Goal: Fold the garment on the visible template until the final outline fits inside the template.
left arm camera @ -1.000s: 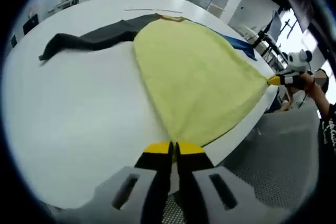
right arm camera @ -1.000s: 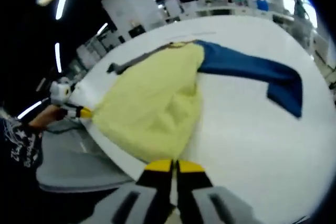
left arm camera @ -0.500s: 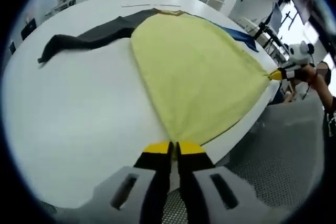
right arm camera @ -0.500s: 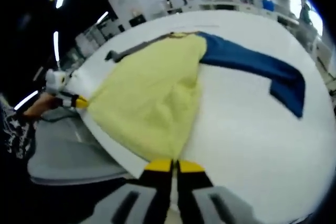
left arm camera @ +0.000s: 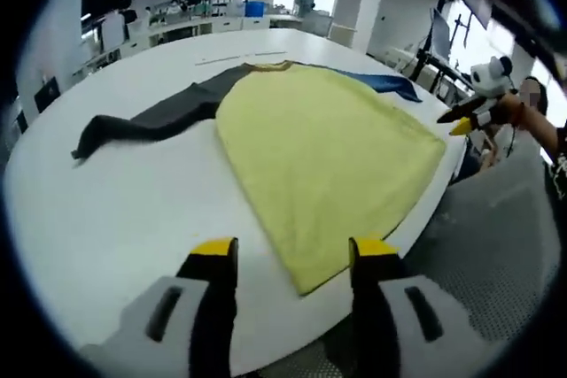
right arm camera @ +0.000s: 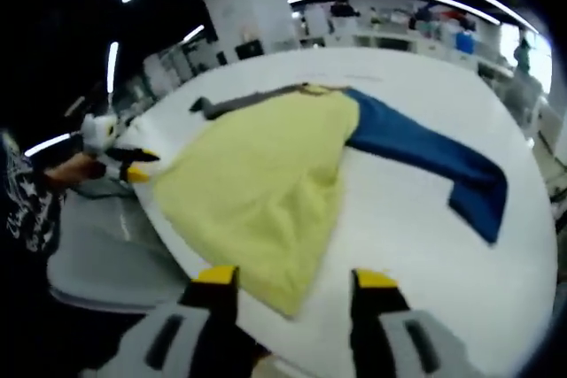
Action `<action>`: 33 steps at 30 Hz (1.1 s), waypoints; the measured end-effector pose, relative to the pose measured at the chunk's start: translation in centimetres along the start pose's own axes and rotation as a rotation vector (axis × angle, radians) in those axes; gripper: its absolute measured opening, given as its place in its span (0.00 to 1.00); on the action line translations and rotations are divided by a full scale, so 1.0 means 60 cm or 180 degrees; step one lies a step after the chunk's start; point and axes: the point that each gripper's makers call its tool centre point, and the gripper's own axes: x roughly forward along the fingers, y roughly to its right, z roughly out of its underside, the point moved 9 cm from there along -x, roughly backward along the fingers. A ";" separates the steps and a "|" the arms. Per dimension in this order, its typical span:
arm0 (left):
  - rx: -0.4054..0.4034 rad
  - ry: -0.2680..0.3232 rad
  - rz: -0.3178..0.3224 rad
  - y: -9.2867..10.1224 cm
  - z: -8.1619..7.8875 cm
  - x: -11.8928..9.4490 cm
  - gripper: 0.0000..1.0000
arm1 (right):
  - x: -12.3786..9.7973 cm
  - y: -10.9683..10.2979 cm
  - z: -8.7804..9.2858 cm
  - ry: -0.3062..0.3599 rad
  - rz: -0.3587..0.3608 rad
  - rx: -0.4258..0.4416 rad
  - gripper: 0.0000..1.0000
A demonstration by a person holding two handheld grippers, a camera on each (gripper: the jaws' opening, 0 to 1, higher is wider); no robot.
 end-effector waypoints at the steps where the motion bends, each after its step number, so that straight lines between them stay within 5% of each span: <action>1: 0.0021 0.0036 0.0007 0.001 -0.003 0.000 0.55 | 0.001 0.002 -0.003 0.0031 0.0000 -0.0024 0.55; 6: 0.0076 0.0208 0.0014 0.005 -0.016 0.000 0.70 | 0.004 0.011 -0.023 0.0166 0.0038 -0.0169 0.68; 12: 0.0102 0.0271 0.0019 0.008 -0.024 0.001 0.82 | 0.008 0.031 -0.056 0.0300 0.0074 -0.0310 0.70; 21: 0.0181 0.0335 0.0063 0.008 -0.038 0.000 0.98 | 0.027 0.071 -0.119 0.0470 0.0132 -0.0555 0.59; 33: 0.0347 0.0459 0.0008 0.005 -0.055 0.001 0.99 | 0.085 0.120 -0.159 0.0461 0.0304 -0.0797 0.50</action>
